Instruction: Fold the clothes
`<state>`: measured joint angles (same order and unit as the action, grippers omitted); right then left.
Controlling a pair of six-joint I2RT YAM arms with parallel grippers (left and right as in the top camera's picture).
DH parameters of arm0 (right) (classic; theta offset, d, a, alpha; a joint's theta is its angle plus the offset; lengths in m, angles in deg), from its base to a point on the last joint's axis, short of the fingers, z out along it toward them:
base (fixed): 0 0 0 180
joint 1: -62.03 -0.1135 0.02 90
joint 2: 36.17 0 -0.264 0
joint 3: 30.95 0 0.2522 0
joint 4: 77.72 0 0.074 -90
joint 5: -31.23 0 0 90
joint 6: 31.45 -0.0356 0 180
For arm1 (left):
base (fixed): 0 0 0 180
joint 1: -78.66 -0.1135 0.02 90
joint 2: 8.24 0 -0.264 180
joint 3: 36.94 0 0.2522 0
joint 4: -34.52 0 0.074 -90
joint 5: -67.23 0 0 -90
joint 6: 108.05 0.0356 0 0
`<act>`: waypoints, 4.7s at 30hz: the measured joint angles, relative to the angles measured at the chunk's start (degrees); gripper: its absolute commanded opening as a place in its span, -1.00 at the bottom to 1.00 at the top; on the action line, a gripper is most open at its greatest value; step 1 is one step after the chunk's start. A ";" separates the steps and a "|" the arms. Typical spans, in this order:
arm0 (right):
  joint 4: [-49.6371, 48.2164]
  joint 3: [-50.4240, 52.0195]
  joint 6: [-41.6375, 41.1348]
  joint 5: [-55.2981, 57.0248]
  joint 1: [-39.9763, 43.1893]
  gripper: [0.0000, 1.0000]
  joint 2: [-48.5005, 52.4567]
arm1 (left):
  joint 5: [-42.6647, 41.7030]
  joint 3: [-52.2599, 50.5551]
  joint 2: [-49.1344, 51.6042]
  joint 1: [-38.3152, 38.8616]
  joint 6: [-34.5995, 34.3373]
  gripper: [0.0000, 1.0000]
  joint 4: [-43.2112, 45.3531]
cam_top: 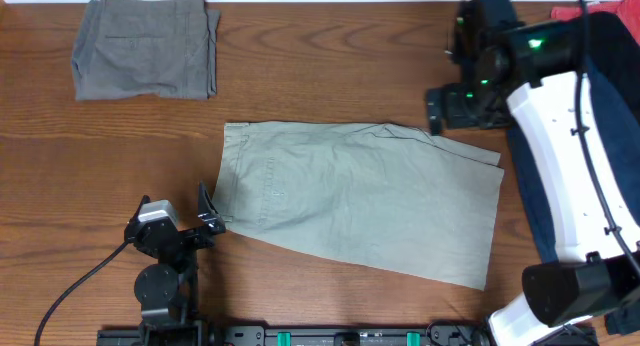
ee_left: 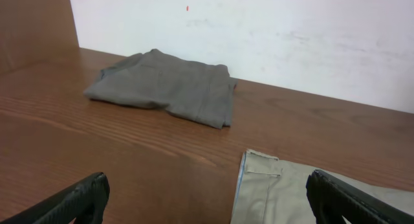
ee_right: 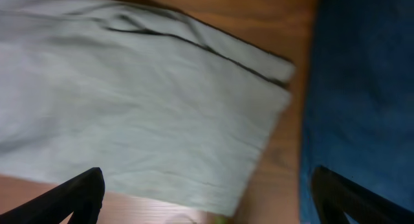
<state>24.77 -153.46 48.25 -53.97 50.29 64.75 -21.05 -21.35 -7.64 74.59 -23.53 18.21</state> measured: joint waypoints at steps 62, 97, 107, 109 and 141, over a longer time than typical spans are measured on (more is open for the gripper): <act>-50.18 49.44 -5.42 -5.31 22.45 -0.63 0.61 | 0.00 0.00 0.00 0.00 0.00 0.96 0.00; -46.56 44.48 -5.40 -5.40 22.43 -0.98 -2.25 | 0.00 0.00 0.00 0.00 0.00 0.96 -0.02; -48.19 43.74 -5.11 -5.49 22.16 -0.97 -6.16 | 0.00 0.00 0.00 0.00 0.00 0.96 0.00; -49.62 43.74 -5.05 -5.51 22.10 -0.98 -6.16 | 0.00 0.00 0.00 0.00 0.00 0.95 0.00; -52.28 35.15 -4.52 -5.22 24.96 0.99 2.03 | 0.00 0.00 0.00 0.00 0.00 0.96 0.00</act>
<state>-27.51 -118.32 43.72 -59.19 75.25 66.78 -21.05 -21.35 -7.64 74.59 -23.53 18.21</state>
